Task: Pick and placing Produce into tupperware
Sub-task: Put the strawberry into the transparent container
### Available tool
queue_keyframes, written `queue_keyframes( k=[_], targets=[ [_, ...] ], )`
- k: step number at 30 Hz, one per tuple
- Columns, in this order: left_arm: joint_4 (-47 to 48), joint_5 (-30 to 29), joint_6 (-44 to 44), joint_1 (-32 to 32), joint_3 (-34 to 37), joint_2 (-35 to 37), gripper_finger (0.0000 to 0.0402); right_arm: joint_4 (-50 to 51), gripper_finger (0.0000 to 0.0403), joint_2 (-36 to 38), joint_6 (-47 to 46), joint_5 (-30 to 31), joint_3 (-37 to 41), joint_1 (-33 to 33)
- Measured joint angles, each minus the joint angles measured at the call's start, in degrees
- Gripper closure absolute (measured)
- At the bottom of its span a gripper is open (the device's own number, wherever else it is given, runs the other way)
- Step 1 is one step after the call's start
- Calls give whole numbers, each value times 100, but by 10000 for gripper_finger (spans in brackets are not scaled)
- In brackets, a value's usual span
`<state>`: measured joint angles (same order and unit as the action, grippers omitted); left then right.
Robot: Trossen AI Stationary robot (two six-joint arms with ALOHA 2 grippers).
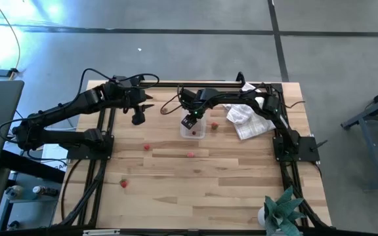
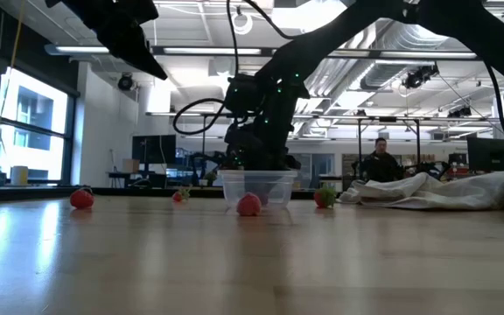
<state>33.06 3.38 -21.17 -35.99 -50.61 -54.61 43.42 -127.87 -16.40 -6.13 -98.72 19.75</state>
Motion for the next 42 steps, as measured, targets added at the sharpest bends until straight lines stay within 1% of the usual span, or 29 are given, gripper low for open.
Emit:
queue_keyframes(
  k=[9, 16, 18, 22, 28, 30, 32, 36, 39, 42],
  targets=[
    [1, 0, -2, 0, 0, 0, 266, 24, 225, -2, 22, -2, -38, 0],
    [0, 0, -1, 0, 0, 0, 266, 343, 224, -2, 42, 17, -539, 0],
    [0, 0, -2, 0, 0, 0, 266, 517, 224, -2, 63, 183, -743, -2],
    [0, 0, -1, 0, 0, 0, 266, 1014, 224, -2, 226, 532, -1180, 9],
    [1, 0, -1, 0, 0, 0, 266, 1846, 224, 0, 367, 767, -1830, 15],
    [0, 0, -2, 0, 0, 0, 266, 2283, 224, 0, 362, 780, -2049, 13],
    [0, 0, 0, 0, 0, 0, 266, 2725, 224, 0, 339, 989, -2243, 11],
    [2, 0, -2, 0, 0, 0, 266, 3733, 224, 1, 14, 1527, -2596, 11],
    [1, 0, -1, 0, 0, 0, 266, 4271, 224, 2, -280, 1610, -2800, 13],
    [1, 0, 0, 0, 0, 0, 266, 4481, 224, 4, -364, 1663, -2966, 4]
  ],
)
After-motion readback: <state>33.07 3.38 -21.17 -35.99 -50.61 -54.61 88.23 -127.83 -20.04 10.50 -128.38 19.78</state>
